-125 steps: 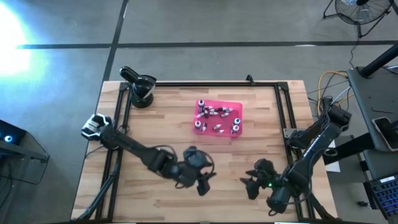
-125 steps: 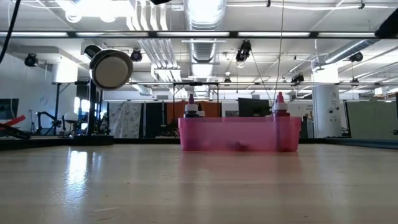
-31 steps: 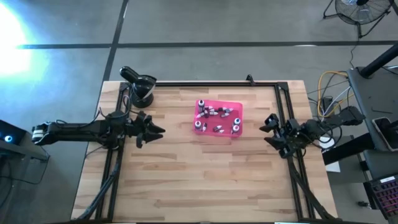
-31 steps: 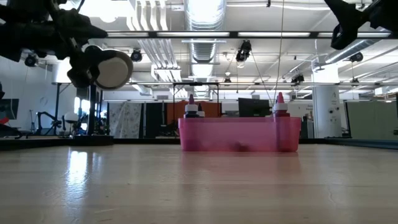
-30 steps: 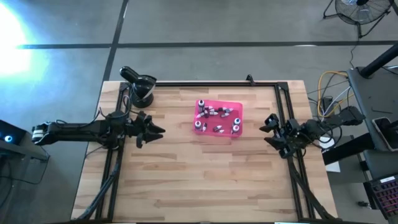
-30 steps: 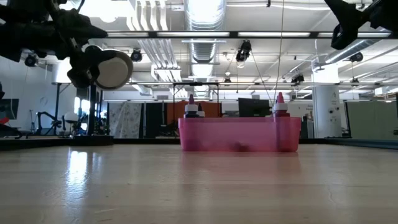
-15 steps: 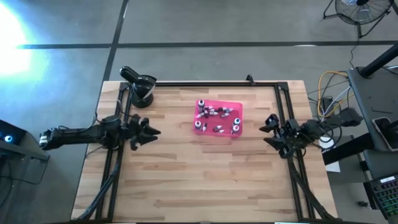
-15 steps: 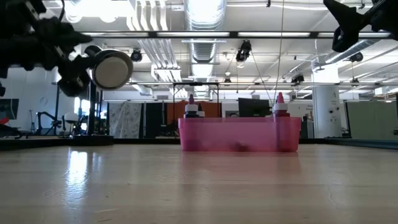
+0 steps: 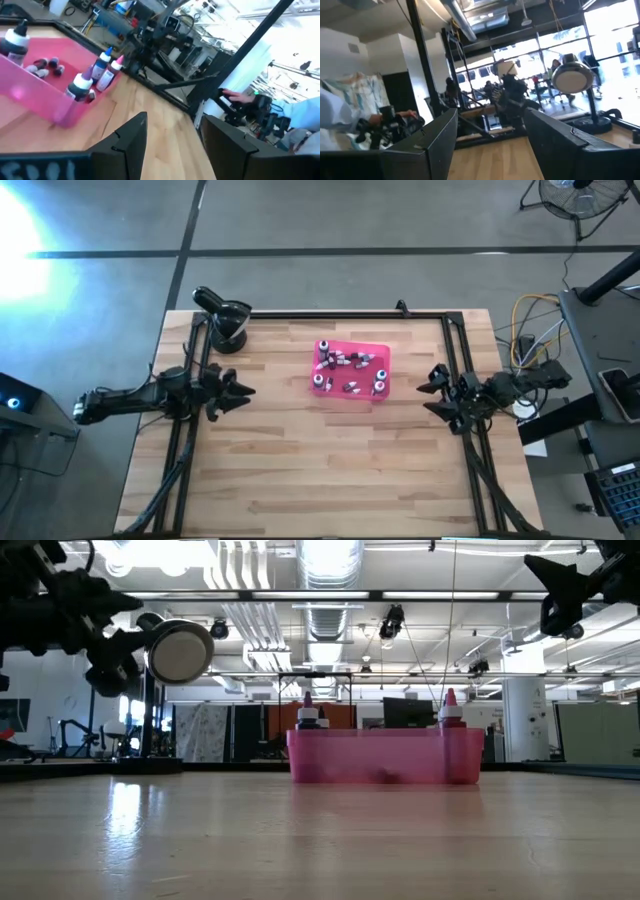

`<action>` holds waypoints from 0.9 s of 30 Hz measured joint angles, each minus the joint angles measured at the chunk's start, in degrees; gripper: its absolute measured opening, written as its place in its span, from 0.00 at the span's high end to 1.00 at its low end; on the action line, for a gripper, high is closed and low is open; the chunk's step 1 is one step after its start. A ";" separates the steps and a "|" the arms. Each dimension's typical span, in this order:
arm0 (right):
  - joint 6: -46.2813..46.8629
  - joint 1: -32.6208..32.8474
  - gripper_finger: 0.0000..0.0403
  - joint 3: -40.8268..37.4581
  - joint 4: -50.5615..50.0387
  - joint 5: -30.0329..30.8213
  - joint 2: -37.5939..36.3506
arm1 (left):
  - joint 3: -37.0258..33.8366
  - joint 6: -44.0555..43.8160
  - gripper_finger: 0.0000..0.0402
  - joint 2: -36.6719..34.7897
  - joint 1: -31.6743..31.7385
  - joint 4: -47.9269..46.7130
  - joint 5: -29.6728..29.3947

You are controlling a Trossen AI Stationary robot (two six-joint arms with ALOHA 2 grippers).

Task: Pick & Place food coloring
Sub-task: Return to Home Position

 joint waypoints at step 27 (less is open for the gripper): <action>0.17 -1.33 0.44 -0.02 -12.55 0.07 0.00 | -0.06 0.01 0.59 0.52 -0.17 1.14 0.13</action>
